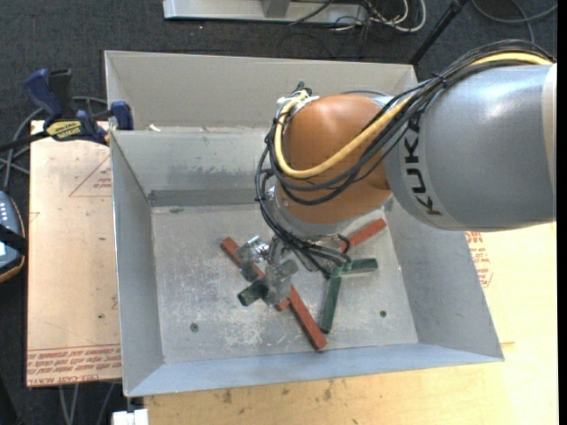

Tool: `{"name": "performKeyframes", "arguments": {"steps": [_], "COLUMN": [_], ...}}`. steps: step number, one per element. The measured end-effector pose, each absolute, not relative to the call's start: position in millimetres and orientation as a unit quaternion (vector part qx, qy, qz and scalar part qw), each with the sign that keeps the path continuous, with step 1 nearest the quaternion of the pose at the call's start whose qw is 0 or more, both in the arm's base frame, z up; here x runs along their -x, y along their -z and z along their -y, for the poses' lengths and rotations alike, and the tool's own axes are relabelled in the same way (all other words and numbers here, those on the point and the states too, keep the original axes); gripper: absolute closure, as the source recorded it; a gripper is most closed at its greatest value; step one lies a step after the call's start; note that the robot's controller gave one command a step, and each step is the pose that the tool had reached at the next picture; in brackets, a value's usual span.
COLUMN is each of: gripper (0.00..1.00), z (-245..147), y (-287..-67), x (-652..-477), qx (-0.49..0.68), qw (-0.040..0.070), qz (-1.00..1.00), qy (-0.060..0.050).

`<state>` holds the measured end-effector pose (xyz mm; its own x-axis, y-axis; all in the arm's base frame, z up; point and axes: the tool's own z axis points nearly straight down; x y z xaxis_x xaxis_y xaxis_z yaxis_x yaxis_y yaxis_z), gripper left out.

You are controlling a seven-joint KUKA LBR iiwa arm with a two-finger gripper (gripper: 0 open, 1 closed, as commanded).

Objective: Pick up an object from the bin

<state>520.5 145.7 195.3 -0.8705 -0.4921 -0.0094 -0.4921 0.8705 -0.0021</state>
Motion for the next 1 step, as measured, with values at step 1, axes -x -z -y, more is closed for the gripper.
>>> {"name": "performKeyframes", "arguments": {"steps": [1], "gripper": [1.0], "z": [-156.7], "y": [-235.4], "x": [-522.2], "qx": [0.253], "qw": [0.004], "qz": [-0.967], "qy": [-0.001]}}
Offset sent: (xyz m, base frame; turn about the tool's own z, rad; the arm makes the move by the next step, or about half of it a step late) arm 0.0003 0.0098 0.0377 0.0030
